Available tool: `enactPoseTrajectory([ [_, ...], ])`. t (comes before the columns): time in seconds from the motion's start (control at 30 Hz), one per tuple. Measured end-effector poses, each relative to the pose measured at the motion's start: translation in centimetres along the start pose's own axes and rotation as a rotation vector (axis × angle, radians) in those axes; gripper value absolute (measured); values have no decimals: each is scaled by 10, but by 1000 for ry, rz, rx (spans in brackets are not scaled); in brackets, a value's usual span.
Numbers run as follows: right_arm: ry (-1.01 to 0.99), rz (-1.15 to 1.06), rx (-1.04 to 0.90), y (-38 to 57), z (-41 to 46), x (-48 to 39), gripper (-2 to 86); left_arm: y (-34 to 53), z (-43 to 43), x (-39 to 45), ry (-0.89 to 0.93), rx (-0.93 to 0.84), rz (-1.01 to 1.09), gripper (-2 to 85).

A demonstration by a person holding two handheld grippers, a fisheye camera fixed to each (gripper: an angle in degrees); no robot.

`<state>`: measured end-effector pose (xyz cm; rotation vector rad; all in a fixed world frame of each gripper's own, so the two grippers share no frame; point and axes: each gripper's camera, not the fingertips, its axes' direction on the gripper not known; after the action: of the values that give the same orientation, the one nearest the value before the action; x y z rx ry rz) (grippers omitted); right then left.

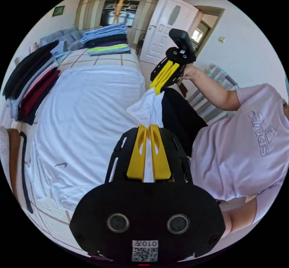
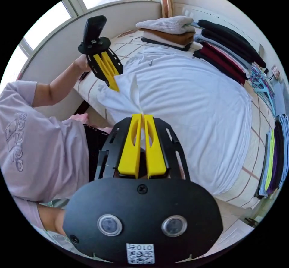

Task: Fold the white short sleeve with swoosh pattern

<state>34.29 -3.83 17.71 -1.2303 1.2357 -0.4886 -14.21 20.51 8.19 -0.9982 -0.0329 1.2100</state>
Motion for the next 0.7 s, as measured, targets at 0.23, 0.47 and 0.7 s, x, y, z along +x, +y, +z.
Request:
enactPoseTrajectory([
  [0.23,13,279,133,36,22,8,68,119,-36,-12,-163,189,-309,67],
  [0.47,-247,385,152,100,70,-45,72,169,-16,65,-284,6,-140,73],
  [0.7,-138,411,133,80,88,-64,73,156,19,74,-368,-48,-75,63],
])
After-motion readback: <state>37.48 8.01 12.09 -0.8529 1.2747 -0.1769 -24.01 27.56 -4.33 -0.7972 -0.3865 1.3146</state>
